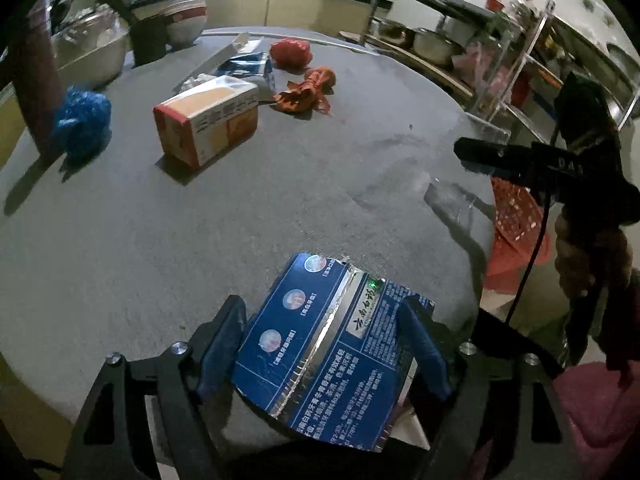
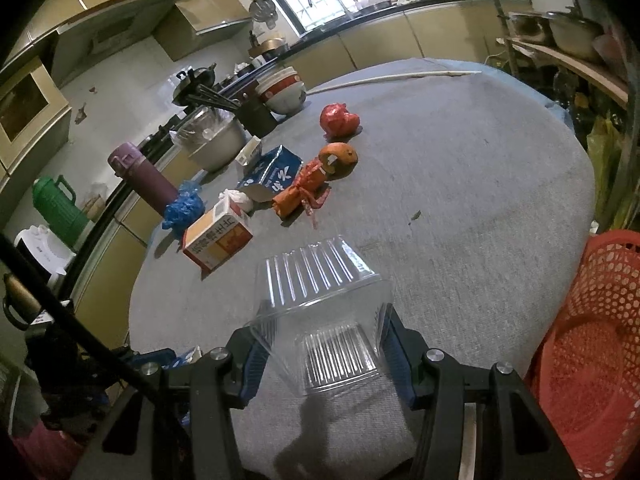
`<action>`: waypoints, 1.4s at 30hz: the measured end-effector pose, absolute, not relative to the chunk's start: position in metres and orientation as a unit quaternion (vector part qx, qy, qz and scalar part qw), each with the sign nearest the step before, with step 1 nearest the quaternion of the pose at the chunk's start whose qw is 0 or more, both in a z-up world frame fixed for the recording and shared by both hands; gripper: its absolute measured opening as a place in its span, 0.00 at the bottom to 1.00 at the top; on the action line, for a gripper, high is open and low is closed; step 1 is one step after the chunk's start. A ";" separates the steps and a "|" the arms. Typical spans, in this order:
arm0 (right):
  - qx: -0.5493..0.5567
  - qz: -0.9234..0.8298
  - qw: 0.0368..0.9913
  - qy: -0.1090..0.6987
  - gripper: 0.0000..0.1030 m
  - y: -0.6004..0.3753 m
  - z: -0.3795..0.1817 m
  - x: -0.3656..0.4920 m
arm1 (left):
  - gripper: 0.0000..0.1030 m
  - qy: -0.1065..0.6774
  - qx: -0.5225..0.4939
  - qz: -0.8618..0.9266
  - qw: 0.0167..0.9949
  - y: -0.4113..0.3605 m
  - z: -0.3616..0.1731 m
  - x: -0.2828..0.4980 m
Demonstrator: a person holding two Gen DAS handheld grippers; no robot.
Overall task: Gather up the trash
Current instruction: 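Grasp the clear plastic tray with the right tool while the left tool grips the blue box, then drop the blue box and clear tray into the red basket with both tools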
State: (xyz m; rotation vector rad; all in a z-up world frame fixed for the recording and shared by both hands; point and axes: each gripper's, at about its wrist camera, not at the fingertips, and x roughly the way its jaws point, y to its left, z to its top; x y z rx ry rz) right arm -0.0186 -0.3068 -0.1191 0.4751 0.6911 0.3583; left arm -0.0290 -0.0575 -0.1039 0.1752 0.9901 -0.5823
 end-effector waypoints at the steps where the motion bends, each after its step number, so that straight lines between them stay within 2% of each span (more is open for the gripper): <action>1: 0.231 0.173 0.898 0.333 0.53 -0.308 -0.119 -0.019 | 0.78 0.467 0.083 -0.273 0.837 -0.058 -0.104 -0.031; 13: 0.229 0.180 0.898 0.329 0.53 -0.304 -0.118 -0.021 | 0.78 0.434 0.099 -0.280 0.851 -0.052 -0.070 -0.057; 28: 0.224 0.191 0.900 0.322 0.53 -0.299 -0.114 -0.028 | 0.78 0.445 0.188 -0.241 0.842 -0.077 -0.109 -0.035; 31: 0.219 0.188 0.904 0.315 0.53 -0.301 -0.111 -0.030 | 0.67 0.448 0.183 -0.228 0.845 -0.075 -0.113 -0.027; 37: 0.232 0.168 0.909 0.304 0.53 -0.322 -0.108 -0.035 | 0.63 0.436 0.177 -0.230 0.852 -0.086 -0.103 -0.021; 42: 0.249 0.117 0.918 0.285 0.53 -0.370 -0.109 -0.054 | 0.63 0.417 0.188 -0.274 0.846 -0.130 -0.082 -0.017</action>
